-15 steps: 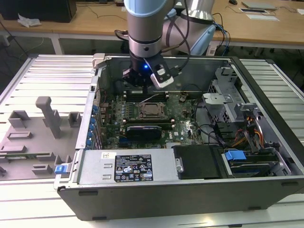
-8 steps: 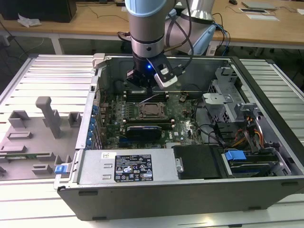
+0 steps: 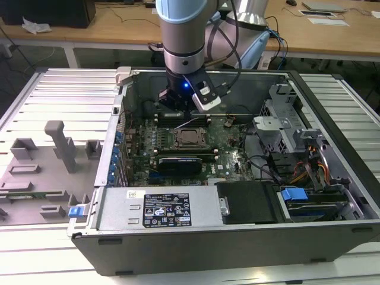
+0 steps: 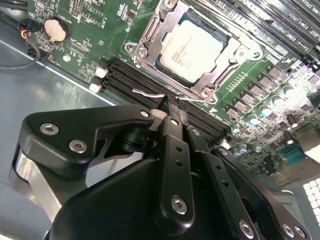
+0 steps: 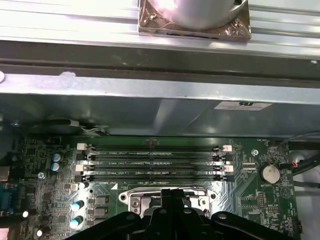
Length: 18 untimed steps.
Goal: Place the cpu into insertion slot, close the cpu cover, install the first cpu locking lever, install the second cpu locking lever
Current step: 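Install the first cpu locking lever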
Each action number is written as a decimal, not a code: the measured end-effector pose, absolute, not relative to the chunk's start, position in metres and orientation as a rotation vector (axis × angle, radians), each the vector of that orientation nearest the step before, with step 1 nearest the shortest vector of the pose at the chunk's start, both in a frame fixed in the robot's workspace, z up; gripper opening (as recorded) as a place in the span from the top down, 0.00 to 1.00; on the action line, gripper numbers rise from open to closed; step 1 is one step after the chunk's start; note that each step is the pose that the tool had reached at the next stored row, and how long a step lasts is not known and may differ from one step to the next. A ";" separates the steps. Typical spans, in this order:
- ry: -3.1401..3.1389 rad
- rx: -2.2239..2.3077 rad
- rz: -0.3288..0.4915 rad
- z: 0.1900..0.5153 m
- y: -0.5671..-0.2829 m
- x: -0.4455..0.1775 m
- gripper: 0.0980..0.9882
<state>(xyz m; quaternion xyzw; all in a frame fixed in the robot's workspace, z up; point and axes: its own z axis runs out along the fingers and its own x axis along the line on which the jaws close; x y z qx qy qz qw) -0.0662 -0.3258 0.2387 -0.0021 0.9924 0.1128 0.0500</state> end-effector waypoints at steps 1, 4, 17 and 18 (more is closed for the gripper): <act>3.022 -0.002 0.343 0.238 -0.325 -0.066 0.99; 3.021 0.013 0.338 0.236 -0.323 -0.066 0.99; 3.020 0.066 0.311 0.227 -0.310 -0.062 0.99; 3.019 0.069 0.311 0.227 -0.309 -0.062 0.99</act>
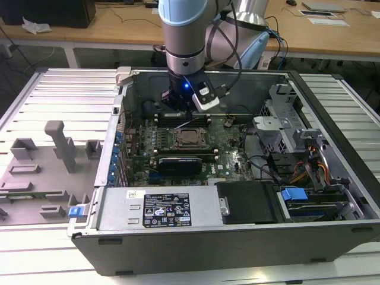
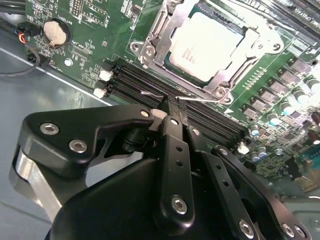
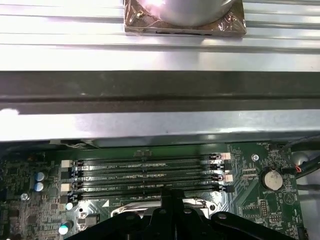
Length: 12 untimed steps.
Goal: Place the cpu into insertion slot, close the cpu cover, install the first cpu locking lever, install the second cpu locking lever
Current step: 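Install the first cpu locking lever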
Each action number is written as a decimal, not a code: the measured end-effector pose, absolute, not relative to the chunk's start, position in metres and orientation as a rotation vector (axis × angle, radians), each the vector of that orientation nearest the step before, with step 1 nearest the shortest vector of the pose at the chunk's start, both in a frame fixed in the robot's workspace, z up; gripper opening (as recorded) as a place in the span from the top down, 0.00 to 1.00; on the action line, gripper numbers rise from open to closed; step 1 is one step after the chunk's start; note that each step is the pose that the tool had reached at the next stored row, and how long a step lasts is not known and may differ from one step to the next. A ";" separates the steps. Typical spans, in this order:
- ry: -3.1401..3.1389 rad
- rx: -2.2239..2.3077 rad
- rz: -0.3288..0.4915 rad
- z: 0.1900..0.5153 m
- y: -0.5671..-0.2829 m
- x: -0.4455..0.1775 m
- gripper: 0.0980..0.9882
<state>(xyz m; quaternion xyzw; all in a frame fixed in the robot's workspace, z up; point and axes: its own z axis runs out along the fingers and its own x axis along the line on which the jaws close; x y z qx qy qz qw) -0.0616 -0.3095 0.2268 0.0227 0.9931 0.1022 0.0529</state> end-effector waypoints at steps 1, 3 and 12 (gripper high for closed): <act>3.018 0.074 0.310 0.226 -0.309 -0.062 0.99; 3.017 0.085 0.309 0.225 -0.309 -0.062 0.99; 2.970 0.086 0.298 0.222 -0.308 -0.062 0.99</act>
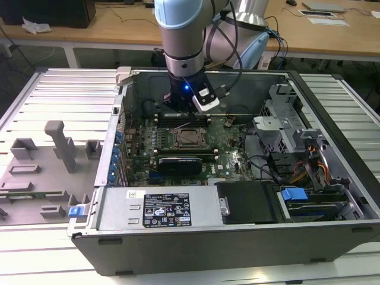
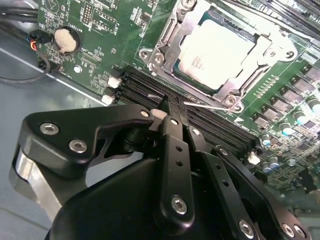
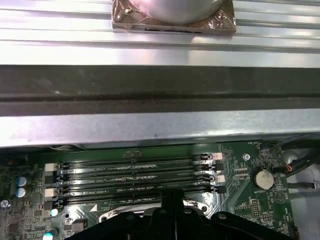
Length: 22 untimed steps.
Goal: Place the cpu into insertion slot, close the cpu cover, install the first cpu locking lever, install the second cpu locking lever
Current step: 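Install the first cpu locking lever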
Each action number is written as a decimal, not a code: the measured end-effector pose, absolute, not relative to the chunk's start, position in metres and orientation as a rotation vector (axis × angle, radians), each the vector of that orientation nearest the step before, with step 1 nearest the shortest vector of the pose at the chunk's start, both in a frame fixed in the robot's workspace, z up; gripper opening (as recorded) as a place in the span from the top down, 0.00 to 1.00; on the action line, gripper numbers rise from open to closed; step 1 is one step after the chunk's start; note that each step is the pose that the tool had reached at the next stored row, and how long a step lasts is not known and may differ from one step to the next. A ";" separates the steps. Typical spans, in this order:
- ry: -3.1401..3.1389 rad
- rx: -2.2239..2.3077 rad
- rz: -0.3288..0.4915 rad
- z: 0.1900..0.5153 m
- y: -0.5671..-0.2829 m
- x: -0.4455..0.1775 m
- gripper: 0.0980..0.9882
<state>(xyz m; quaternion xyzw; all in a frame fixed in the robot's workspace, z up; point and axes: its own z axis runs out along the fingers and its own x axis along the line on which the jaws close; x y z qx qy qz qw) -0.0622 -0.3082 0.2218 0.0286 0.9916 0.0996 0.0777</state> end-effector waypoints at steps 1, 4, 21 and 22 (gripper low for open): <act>2.967 0.101 0.297 0.221 -0.308 -0.062 0.99; 2.962 0.131 0.294 0.220 -0.308 -0.063 0.99; 2.934 0.270 0.279 0.213 -0.300 -0.068 0.99; 2.933 0.277 0.278 0.213 -0.300 -0.068 0.99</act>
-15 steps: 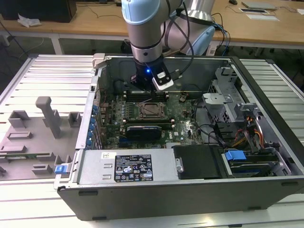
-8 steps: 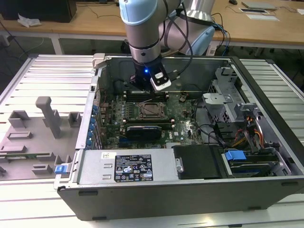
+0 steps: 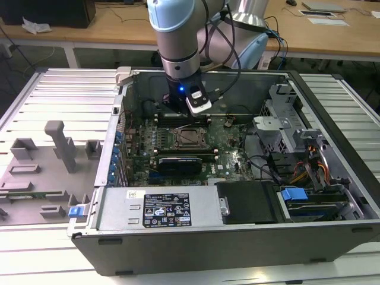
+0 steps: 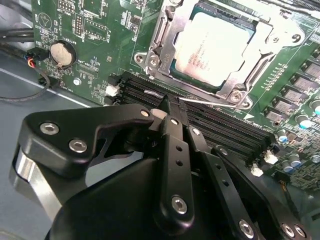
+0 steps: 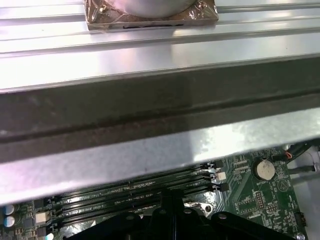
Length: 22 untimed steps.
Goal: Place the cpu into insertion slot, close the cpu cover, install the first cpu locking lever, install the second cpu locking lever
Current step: 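Install the first cpu locking lever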
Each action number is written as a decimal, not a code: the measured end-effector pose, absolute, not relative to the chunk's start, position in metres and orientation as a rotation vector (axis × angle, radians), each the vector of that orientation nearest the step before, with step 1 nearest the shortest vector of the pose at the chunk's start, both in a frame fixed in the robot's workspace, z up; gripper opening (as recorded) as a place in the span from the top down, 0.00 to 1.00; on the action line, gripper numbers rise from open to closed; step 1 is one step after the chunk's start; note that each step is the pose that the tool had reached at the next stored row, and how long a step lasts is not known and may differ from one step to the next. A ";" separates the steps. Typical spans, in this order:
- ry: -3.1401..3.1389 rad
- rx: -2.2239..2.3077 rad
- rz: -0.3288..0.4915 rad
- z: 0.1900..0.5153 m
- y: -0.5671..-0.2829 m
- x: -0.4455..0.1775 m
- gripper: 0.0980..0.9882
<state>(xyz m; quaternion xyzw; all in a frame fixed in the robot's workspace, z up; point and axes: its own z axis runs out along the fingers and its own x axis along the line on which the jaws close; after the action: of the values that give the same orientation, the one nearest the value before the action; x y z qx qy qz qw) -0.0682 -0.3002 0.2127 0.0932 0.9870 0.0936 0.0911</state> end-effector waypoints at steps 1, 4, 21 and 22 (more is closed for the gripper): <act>2.932 0.283 0.276 0.212 -0.300 -0.068 0.99; 2.926 0.310 0.266 0.210 -0.300 -0.068 0.99; 2.900 0.411 0.218 0.204 -0.293 -0.069 0.99; 2.898 0.416 0.214 0.204 -0.292 -0.069 0.99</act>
<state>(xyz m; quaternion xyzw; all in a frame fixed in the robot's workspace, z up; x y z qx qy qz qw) -0.0686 -0.2924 0.2039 0.1410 0.9820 0.0726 0.1027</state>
